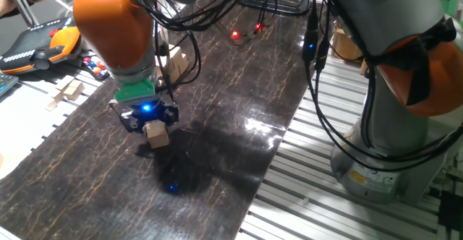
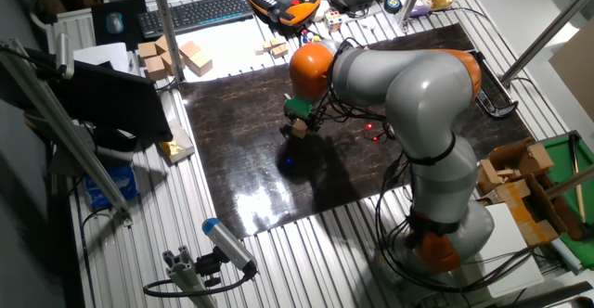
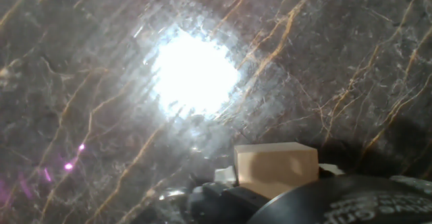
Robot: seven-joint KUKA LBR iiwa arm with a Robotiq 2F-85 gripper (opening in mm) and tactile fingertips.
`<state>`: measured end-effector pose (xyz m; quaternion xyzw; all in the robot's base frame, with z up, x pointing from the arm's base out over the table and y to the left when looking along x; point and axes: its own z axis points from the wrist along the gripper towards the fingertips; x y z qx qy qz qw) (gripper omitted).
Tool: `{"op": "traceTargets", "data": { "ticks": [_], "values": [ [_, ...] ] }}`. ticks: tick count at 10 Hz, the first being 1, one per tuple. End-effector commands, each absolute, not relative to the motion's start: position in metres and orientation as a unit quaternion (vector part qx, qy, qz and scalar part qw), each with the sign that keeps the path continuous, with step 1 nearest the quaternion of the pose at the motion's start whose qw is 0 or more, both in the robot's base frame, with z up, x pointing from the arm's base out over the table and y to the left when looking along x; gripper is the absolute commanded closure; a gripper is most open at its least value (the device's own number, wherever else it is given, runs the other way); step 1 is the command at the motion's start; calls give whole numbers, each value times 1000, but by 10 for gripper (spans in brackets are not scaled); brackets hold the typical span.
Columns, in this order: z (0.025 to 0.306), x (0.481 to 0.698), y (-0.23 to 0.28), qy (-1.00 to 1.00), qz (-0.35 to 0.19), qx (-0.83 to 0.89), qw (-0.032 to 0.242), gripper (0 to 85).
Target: Stack the blocks into a pyramid shape
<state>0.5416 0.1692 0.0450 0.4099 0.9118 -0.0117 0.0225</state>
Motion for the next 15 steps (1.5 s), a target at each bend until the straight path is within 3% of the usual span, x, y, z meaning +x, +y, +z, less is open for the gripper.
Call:
{"op": "traceTargets", "data": {
  "ticks": [1,4,11,15],
  "values": [
    [46,541,169,913,-13,407,23,767],
    [61,544,164,910,-15,415,17,843],
    [141,575,96,865,5,501,10,843],
    [160,581,49,836,16,549,21,843]
  ]
}}
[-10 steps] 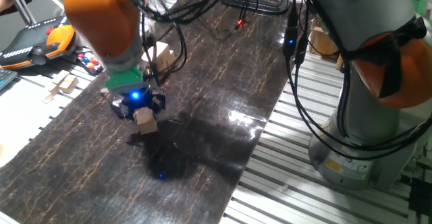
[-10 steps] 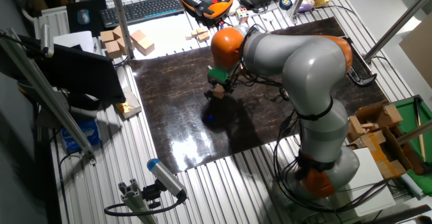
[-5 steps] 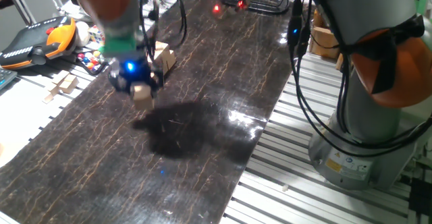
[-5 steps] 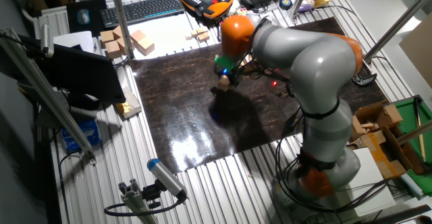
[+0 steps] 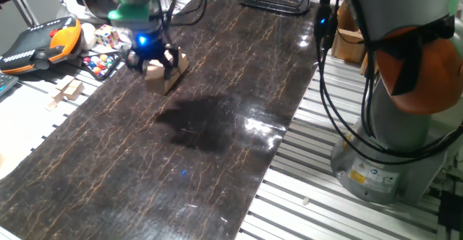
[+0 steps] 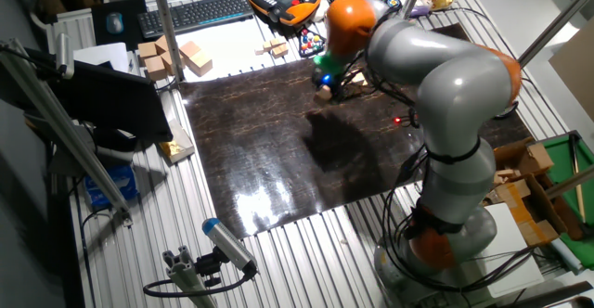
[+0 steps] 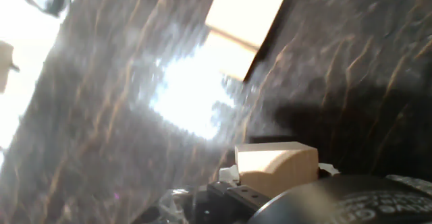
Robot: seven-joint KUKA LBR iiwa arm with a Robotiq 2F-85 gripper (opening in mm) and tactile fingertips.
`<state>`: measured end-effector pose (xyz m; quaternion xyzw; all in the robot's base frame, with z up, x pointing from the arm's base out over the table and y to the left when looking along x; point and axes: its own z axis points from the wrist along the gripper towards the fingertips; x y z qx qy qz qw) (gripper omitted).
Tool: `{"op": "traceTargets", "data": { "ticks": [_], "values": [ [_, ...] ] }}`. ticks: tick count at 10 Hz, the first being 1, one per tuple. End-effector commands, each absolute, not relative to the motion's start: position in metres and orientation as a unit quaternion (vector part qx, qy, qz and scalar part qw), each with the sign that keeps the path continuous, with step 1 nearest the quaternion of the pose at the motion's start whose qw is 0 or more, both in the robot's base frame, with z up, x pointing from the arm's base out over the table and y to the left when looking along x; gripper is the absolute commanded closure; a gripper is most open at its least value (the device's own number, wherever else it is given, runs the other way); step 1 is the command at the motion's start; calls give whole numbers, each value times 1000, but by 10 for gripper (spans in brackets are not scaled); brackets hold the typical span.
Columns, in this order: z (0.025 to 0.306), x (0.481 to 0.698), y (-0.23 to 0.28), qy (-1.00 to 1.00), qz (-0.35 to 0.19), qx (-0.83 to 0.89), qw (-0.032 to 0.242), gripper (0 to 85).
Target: Stack the blocks into a pyramid shape
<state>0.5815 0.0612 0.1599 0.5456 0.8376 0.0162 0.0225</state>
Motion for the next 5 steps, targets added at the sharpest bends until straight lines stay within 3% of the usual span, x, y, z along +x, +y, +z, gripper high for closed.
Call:
{"op": "traceTargets", "data": {
  "ticks": [1,3,5],
  "values": [
    [160,581,42,830,13,557,29,843],
    [159,586,30,804,3,593,41,843],
    [158,585,28,804,4,594,35,843]
  ]
}}
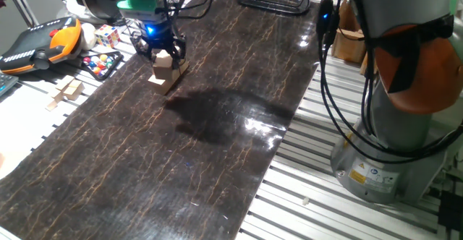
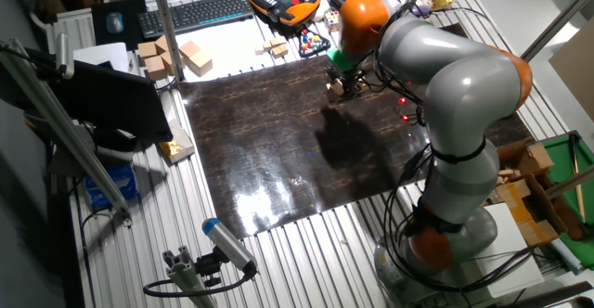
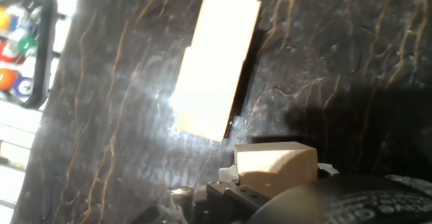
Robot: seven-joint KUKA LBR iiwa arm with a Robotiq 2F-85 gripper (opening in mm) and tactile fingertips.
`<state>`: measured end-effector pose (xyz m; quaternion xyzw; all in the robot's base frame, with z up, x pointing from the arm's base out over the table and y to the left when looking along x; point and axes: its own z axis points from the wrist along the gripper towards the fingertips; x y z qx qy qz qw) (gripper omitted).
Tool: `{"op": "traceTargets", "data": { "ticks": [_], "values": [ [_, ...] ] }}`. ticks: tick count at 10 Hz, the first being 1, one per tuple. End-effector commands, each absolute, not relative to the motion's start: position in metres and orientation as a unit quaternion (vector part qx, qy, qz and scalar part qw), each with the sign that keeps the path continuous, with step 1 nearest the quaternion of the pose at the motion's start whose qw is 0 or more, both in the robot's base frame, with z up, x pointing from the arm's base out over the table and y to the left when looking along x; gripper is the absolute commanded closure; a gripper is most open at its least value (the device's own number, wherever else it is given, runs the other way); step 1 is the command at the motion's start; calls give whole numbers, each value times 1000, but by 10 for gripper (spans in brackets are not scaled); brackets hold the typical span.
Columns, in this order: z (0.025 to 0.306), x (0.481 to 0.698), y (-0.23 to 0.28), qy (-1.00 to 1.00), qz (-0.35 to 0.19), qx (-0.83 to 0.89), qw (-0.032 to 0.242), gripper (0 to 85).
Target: Stack the blocks into a pyramid shape
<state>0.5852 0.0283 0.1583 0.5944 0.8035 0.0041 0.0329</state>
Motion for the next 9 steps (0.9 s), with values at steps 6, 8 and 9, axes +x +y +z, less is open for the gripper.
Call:
{"op": "traceTargets", "data": {
  "ticks": [6,8,9],
  "values": [
    [158,585,28,804,8,595,22,843],
    [162,589,21,800,10,600,27,843],
    [168,594,11,794,12,607,26,843]
  ]
}}
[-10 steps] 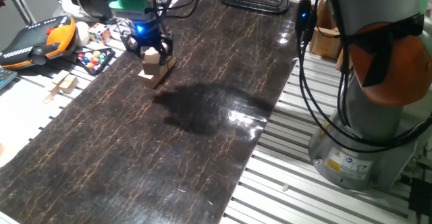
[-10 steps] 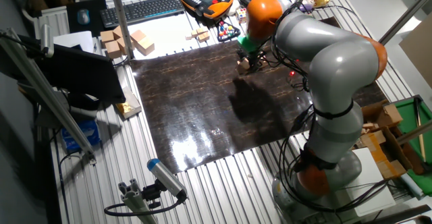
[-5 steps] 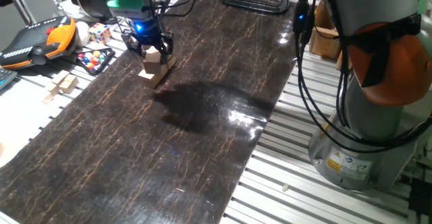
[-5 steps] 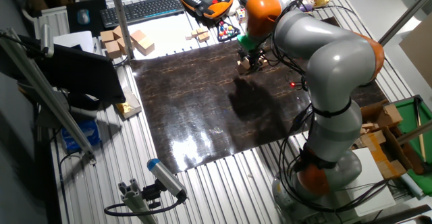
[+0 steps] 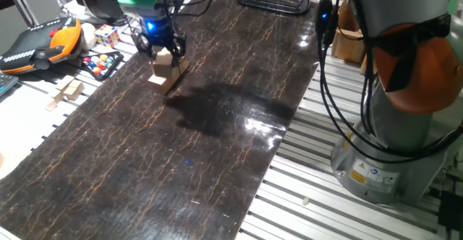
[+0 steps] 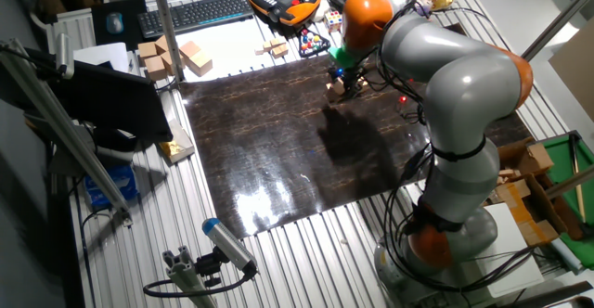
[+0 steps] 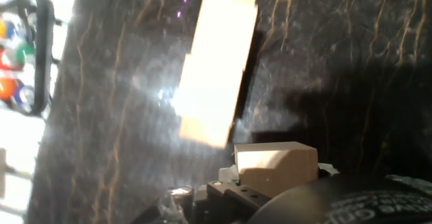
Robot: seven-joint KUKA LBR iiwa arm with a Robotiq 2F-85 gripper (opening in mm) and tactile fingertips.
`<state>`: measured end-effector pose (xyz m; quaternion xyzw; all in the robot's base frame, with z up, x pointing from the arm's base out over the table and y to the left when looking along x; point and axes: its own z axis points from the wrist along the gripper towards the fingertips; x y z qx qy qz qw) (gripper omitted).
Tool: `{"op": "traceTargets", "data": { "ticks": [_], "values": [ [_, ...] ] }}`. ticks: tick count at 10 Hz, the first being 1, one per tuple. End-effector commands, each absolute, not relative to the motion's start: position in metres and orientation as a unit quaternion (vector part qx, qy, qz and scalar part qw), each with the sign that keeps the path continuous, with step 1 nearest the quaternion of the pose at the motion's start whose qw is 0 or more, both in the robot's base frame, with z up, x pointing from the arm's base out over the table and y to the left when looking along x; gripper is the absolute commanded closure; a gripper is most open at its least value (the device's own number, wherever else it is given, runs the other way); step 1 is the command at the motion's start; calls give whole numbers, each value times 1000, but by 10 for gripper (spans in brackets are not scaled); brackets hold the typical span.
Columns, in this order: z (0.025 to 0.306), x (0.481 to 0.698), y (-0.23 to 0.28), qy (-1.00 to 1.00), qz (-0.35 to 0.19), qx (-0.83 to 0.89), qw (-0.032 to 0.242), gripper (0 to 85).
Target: Stack the blocks into a pyramid shape
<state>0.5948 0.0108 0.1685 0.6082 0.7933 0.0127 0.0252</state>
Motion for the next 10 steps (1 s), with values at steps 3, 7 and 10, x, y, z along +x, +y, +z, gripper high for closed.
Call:
{"op": "traceTargets", "data": {
  "ticks": [3,7,10],
  "values": [
    [175,605,-21,772,14,635,36,843],
    [164,622,-40,766,2,642,34,843],
    [160,635,-47,738,-3,674,30,843]
  ]
}}
